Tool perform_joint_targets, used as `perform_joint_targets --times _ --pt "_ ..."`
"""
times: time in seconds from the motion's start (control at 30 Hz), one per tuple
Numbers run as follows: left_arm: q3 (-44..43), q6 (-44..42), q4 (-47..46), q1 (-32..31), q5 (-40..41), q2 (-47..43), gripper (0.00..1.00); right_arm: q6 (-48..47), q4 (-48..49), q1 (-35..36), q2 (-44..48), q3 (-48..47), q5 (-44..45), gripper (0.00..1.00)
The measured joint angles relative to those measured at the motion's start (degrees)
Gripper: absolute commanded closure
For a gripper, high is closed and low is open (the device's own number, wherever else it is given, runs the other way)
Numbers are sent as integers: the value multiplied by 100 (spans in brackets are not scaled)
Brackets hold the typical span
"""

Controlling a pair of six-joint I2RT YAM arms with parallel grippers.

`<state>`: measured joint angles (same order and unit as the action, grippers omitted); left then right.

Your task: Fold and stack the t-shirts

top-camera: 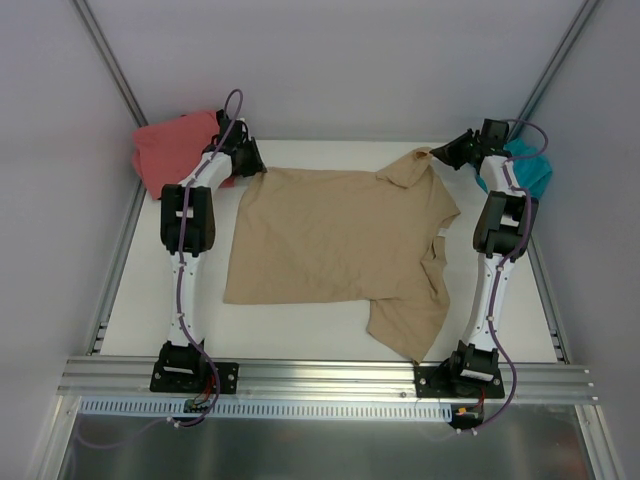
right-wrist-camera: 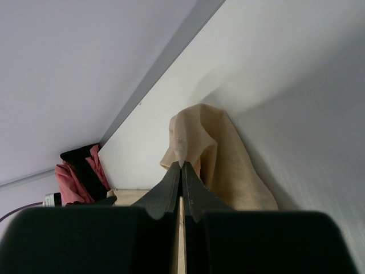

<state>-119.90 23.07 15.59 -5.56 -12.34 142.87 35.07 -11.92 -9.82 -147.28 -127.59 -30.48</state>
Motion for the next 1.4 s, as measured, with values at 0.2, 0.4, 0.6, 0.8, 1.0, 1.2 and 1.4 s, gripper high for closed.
perform_joint_targets --times 0.2,0.4,0.6,0.8,1.0,1.2,1.4 --pt "376 -286 -166 0 485 -181 100 0 -4 15 24 0 4 100" --pt "496 -470 -164 -9 848 -332 100 0 -7 44 35 0 4 100" --pt "531 -544 -166 -7 990 -461 99 -2 -4 68 35 0 4 100" --pt "533 -560 -170 -7 986 -511 100 -11 -13 70 144 92 7 100" --pt "645 -555 -177 -7 966 -522 98 -87 -33 46 411 319 26 100" --pt "702 -551 -177 -7 933 -522 96 -227 -44 -37 553 407 79 99" --pt "702 -551 -179 -7 927 -522 96 -332 -79 -118 634 514 175 100"
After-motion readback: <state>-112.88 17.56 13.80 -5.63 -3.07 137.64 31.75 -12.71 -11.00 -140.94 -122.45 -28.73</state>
